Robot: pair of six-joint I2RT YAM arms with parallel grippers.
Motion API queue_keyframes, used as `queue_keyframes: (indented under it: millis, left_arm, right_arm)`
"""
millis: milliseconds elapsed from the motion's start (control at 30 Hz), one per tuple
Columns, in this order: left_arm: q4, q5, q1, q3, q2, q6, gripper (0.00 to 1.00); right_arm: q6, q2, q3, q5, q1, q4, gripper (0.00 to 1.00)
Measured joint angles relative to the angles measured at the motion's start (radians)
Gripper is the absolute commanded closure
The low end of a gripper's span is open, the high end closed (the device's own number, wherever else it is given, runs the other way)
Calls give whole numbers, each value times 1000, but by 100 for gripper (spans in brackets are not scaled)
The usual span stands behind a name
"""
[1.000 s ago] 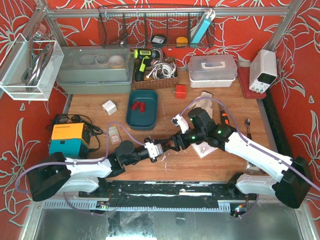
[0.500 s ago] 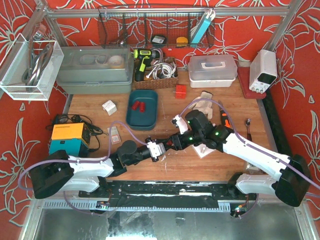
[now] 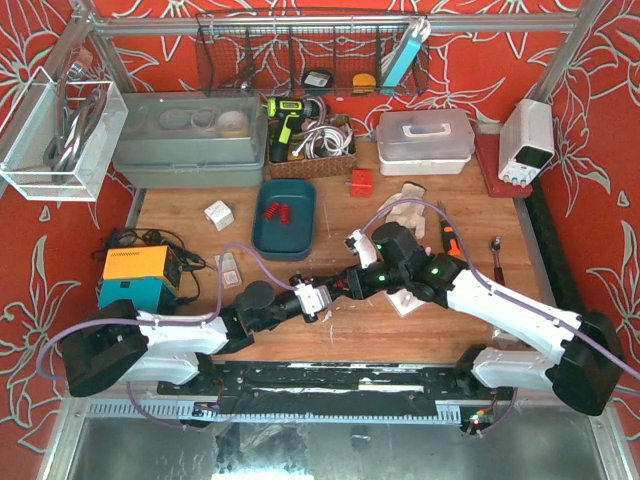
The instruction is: Install the large spring
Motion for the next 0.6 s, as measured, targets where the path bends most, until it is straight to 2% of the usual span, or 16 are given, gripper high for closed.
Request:
queue_keyframes:
  millis: [167, 233, 267, 600]
  left_arm:
    - [26, -25, -5, -29, -39, 3, 32]
    - [19, -34, -6, -46, -70, 6, 4]
    - [11, -38, -6, -51, -84, 6, 1]
    - [-46, -114, -6, -54, -122, -62, 0]
  right_arm:
    - [25, -50, -18, 70, 3, 4, 99]
    - [26, -79, -21, 120, -1, -6, 99]
    - [25, -92, -21, 143, -2, -9, 100]
    - [-60, -148, -4, 397, -93, -146, 100]
